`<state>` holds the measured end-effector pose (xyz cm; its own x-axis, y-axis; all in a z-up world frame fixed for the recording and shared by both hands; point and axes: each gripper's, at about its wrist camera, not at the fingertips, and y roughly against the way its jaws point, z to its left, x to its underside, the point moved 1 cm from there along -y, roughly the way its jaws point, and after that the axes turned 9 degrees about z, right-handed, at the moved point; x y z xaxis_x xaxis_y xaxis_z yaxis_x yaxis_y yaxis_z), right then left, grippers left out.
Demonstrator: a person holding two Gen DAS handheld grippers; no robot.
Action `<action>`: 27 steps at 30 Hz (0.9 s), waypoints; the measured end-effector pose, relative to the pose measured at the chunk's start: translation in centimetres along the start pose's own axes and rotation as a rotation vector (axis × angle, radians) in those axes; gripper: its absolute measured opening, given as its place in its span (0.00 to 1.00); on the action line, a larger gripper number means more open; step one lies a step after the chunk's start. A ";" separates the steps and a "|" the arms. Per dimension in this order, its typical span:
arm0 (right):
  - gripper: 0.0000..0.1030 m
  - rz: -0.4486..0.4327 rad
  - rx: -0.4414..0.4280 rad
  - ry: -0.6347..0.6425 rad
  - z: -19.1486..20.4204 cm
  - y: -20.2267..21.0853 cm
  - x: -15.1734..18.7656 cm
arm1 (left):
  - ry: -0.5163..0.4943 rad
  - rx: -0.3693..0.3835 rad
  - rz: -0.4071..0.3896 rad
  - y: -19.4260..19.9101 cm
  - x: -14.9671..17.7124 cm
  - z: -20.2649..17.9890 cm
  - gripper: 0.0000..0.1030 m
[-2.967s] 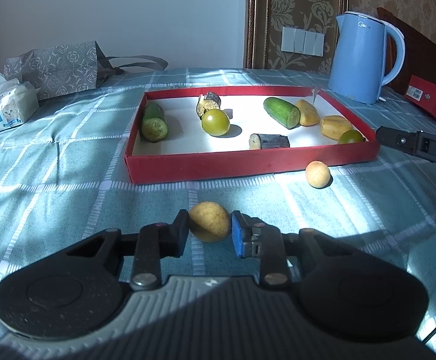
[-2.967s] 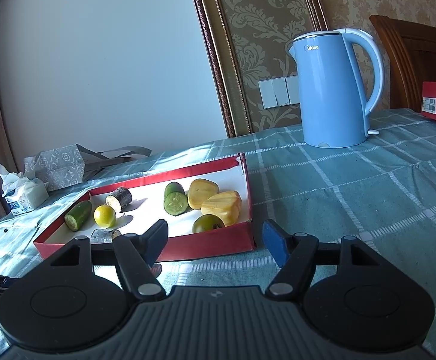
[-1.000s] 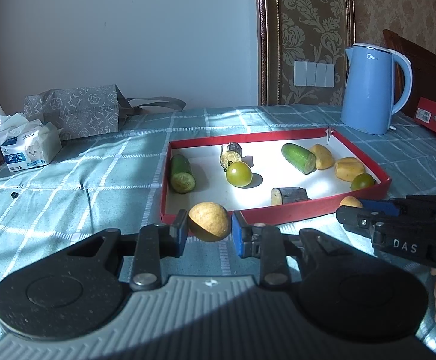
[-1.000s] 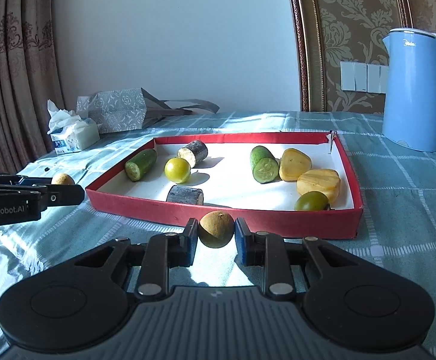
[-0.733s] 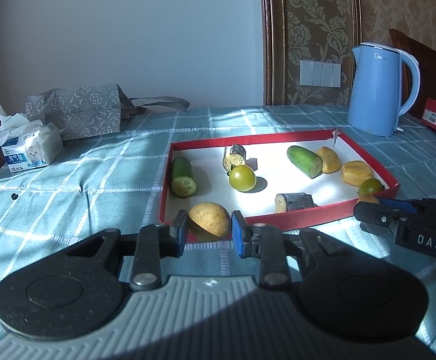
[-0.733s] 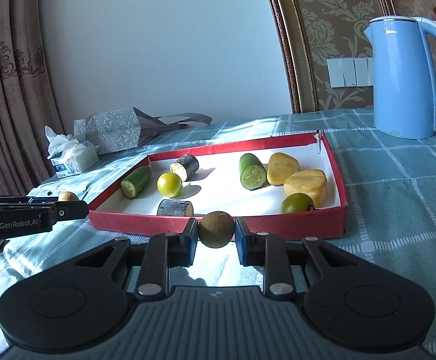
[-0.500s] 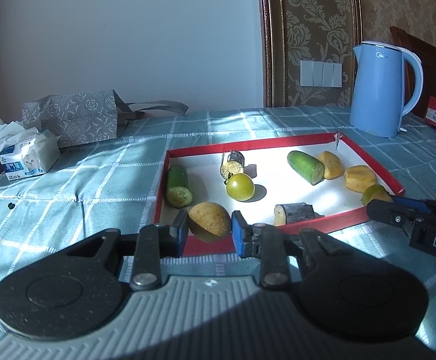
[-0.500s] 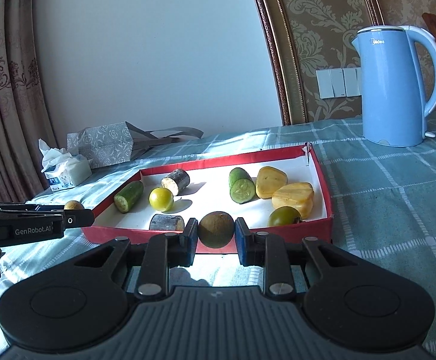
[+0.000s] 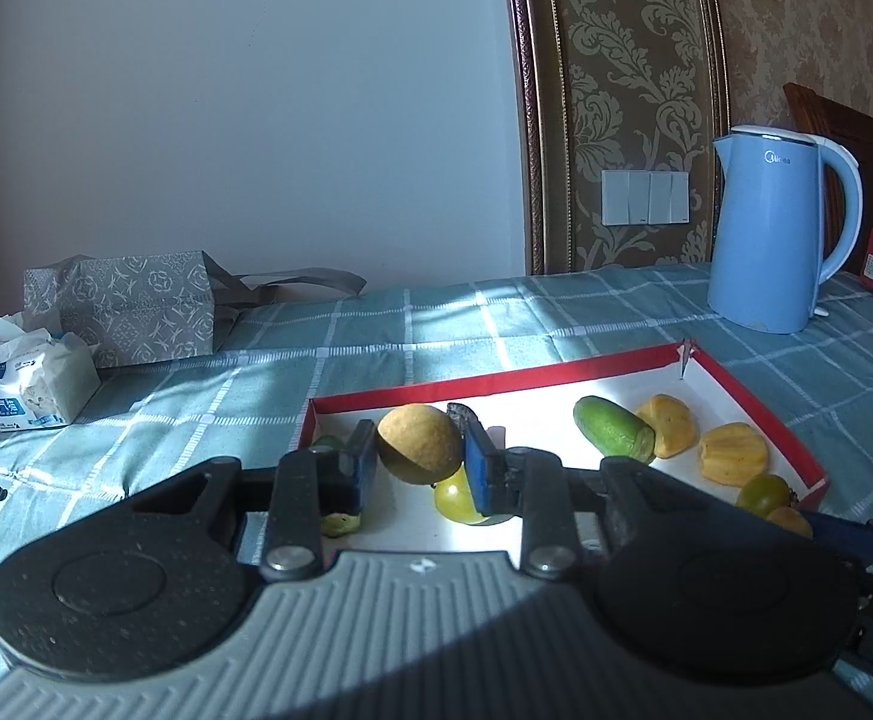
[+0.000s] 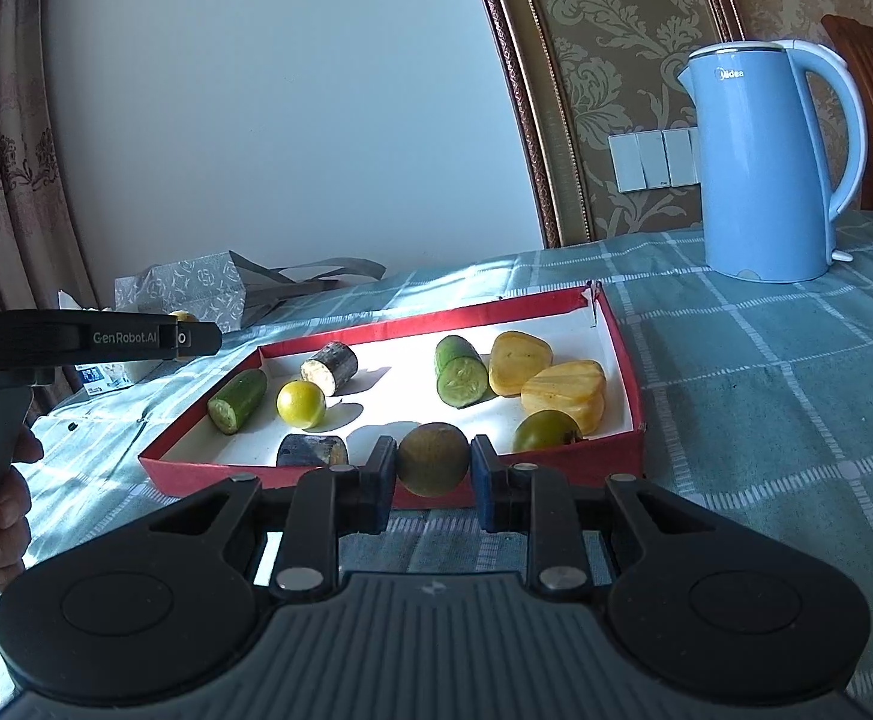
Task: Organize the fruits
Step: 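Close the right gripper on the brown round fruit while the left gripper lowers the tan fruit into the tray, then open the left gripper to release the tan fruit in the tray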
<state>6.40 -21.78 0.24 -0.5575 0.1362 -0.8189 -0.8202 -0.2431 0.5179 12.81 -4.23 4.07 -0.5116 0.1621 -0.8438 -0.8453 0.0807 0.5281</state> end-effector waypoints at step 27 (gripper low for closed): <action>0.24 -0.009 0.024 -0.027 -0.5 0.0 -0.1 | 0.035 0.013 0.002 -3.4 -0.5 0.4 0.28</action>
<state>6.57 -22.28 0.21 -0.5529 0.1646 -0.8168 -0.8280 -0.2184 0.5165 15.99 -4.18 2.77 -0.5189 0.1278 -0.8452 -0.8422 0.0928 0.5311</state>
